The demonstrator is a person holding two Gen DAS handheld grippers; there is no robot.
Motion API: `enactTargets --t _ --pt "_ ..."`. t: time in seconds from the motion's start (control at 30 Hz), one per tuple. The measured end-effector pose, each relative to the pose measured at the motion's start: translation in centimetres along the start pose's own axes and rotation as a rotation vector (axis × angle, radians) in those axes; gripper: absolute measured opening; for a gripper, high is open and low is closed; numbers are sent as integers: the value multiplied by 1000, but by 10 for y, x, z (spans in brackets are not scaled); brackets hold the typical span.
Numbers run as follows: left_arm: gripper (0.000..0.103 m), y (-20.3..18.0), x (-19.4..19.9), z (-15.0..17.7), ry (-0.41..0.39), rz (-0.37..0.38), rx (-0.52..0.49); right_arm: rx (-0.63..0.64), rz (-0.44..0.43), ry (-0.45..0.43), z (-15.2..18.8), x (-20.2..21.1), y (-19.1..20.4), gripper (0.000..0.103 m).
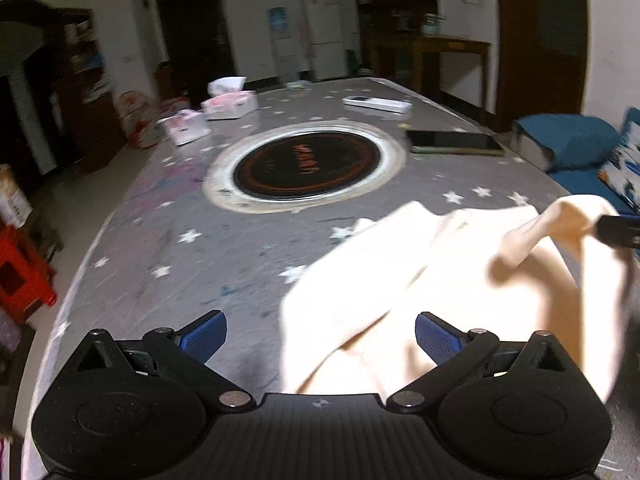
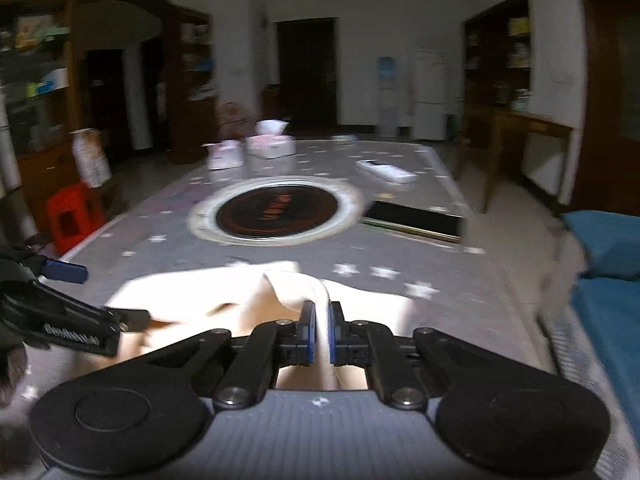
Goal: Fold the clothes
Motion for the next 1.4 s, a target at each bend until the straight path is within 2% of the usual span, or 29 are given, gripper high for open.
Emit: enactTargets --t 0.07,0.13,0.23,0.3,0.37,0.43,0.53,0.67,0.83,0.93,1.0,1.07,1.13,1.23,1.4 --pt "92 -8 -10 -1 7 28 -34 -30 51 8 9 10 -17 5" --pt "91 -12 -20 0 19 51 -59 -64 79 31 20 17 -32 5" --pt "88 -4 -29 0 36 56 -40 -98 117 66 39 25 -49 5" --pt "78 1 -35 0 48 59 -27 -129 129 92 52 28 -58 5" --pt "62 7 -41 0 59 62 -15 -152 133 111 60 29 -64 6" --pt "53 11 -46 0 68 68 -4 -173 133 129 69 30 -67 6" --pt "54 -2 -41 -9 25 116 -42 -190 130 134 73 30 -68 7" --pt "54 -23 -45 -14 15 176 -84 -196 124 137 74 26 -67 10" --pt "61 -36 -61 -14 23 183 -125 -199 119 150 77 22 -64 12" --pt "62 -32 -67 -14 12 166 -116 -206 118 155 79 22 -65 15" --pt "59 -26 -70 -13 14 158 -107 -213 116 157 80 22 -66 15" --pt "49 -21 -69 -15 11 154 -92 -219 113 159 81 21 -68 16" --pt "46 -15 -67 -18 -1 163 -66 -226 109 158 81 21 -69 16" --pt "44 -9 -69 -18 2 158 -66 -231 105 158 82 20 -69 17" --pt "45 -16 -63 -19 -12 195 -79 -236 101 157 81 18 -70 21"
Point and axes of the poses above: each gripper's, at about its wrist camera, not at the fingertips, and x roughly against the way its jaws point, y to its left, z to its underside, the point moved 8 cm from there along -x, roughly the way its jaws point, and after that the axes turned 7 degrees about -y, right-handed, at the moved point
